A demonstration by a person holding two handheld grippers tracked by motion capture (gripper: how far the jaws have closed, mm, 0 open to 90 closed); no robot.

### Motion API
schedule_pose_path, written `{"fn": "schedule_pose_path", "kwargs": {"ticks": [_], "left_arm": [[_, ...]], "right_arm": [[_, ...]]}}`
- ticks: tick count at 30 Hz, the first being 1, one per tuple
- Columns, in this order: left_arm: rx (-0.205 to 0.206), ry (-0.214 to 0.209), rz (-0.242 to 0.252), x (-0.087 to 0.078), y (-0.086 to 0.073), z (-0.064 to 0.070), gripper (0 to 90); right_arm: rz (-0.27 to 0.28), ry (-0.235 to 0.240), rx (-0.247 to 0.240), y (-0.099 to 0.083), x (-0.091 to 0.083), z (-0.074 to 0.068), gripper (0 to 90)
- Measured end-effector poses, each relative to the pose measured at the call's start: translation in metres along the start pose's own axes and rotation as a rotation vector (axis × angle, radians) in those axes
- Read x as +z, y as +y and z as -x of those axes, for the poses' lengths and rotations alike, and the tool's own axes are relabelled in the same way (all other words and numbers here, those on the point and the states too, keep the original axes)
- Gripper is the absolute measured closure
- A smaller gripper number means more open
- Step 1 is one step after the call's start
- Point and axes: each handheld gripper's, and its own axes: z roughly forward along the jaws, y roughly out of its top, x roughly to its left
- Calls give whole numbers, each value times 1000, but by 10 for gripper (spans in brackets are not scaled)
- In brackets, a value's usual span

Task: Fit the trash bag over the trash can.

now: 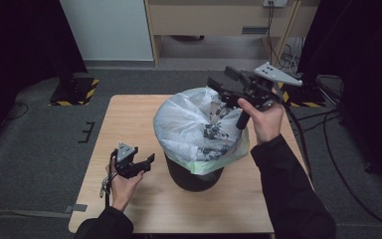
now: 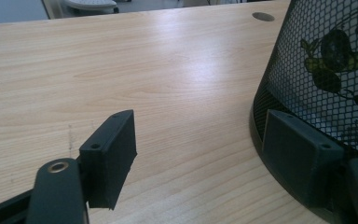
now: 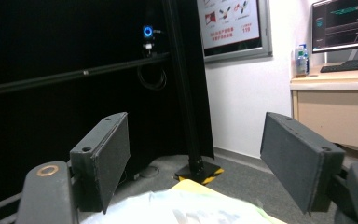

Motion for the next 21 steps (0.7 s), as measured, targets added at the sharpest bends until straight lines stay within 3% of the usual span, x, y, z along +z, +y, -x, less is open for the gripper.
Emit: {"fn": "schedule_pose_path", "kwargs": {"ticks": [6, 13, 16, 21], "left_arm": [[-5, -1, -2, 0, 0, -1, 249], [-12, 1, -7, 0, -1, -2, 249], [-14, -2, -15, 1, -1, -2, 249], [-13, -4, -21, 1, -2, -2, 246]], "right_arm": [[-102, 2, -16, -9, 35, -17, 260], [-385, -12, -27, -58, 63, -17, 234], [-525, -43, -54, -75, 70, -12, 195], [-680, -29, -72, -89, 79, -13, 137]]}}
